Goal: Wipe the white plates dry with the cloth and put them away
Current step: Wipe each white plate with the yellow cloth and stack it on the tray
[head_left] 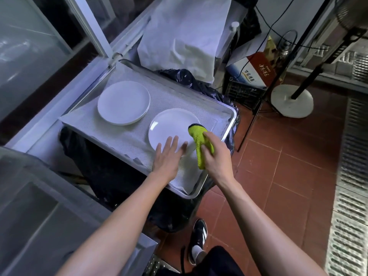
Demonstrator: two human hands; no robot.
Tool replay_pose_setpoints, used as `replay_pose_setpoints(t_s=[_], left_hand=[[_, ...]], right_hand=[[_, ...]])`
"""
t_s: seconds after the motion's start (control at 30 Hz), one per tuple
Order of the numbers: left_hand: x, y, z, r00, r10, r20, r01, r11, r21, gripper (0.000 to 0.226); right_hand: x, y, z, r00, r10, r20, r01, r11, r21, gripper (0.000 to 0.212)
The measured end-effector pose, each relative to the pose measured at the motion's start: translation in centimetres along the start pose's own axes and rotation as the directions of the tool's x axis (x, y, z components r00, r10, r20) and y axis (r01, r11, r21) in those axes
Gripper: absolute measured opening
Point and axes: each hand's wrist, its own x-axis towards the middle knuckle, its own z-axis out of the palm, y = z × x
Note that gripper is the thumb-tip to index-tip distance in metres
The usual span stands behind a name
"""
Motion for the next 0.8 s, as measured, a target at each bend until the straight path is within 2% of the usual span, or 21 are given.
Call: replay_pose_setpoints(t_s=[0.53, 0.67, 0.8], left_hand=[[0.6, 0.1, -0.4, 1.000, 0.011, 0.007, -0.011, 0.998, -0.063, 0.067], [-1.7, -0.3, -1.3, 0.995, 0.028, -0.097, -0.037, 0.995, -0.090, 0.043], [-5.9, -1.6, -1.4, 0.976, 0.031, -0.215, -0.067, 0.984, -0.166, 0.031]], right_hand=[[-1.0, 0.2, -0.3, 0.993, 0.100, 0.067, -0.100, 0.995, 0.000, 0.036], [-1.1, -0.4, -0.2, 0.988, 0.130, 0.088, -0.133, 0.991, 0.024, 0.039], [-1.9, -2.3, 1.3, 0.980, 0.108, 0.164, -0.120, 0.990, 0.067, 0.038]])
